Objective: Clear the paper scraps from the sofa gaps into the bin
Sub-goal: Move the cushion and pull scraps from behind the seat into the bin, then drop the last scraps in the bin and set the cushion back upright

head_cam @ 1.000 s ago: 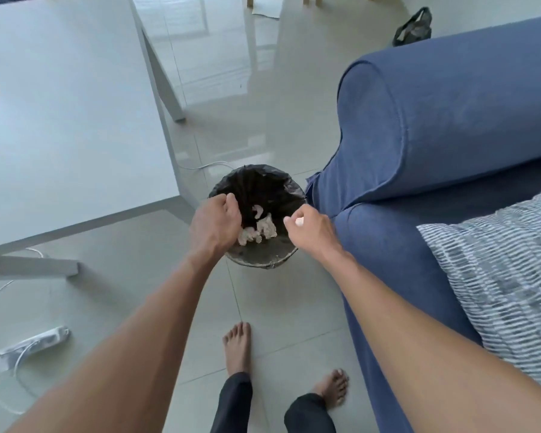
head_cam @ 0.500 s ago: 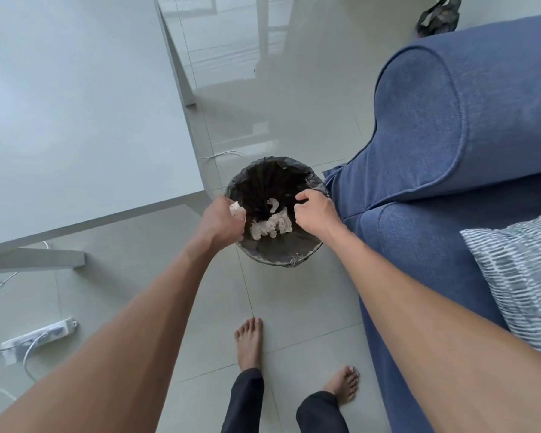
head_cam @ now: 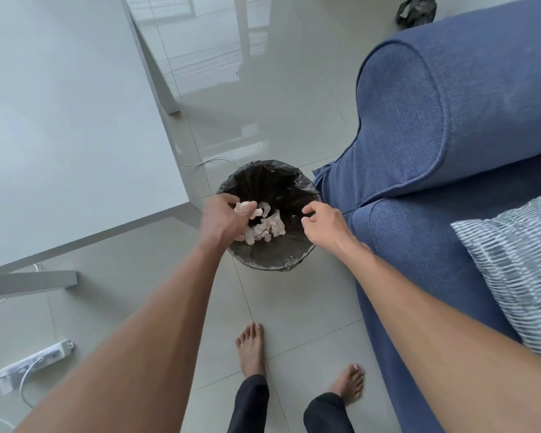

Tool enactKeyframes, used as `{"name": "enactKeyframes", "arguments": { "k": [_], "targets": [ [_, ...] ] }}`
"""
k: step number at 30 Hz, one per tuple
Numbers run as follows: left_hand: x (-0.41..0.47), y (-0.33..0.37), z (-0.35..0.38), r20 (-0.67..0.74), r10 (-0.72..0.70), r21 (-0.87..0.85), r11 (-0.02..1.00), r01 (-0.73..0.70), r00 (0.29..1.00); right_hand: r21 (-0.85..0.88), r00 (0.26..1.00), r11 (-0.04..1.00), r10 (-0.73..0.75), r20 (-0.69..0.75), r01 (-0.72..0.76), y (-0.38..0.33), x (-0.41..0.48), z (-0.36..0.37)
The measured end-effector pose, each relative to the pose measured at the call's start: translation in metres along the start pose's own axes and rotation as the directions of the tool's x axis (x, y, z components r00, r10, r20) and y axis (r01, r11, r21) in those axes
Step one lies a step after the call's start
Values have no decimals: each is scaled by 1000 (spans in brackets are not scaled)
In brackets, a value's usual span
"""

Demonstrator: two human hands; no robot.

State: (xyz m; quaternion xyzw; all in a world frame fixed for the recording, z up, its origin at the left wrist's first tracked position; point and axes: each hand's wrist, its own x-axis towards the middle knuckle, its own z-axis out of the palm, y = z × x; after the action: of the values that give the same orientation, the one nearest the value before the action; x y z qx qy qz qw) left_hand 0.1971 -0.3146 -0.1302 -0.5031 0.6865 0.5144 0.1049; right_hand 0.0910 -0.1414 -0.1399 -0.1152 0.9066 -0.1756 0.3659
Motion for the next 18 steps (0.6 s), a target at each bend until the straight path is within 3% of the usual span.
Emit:
{"name": "enactKeyframes", "arguments": {
  "k": [11,18],
  "targets": [
    [3,-3,6,-32,31,151,988,-26,999,41,999,999,7,-37,-5,19,-6,-13],
    [-34,14,8,-29,322,520,813,-260,946,79,984,997,30,-175,-16,44,-42,-36]
  ]
}}
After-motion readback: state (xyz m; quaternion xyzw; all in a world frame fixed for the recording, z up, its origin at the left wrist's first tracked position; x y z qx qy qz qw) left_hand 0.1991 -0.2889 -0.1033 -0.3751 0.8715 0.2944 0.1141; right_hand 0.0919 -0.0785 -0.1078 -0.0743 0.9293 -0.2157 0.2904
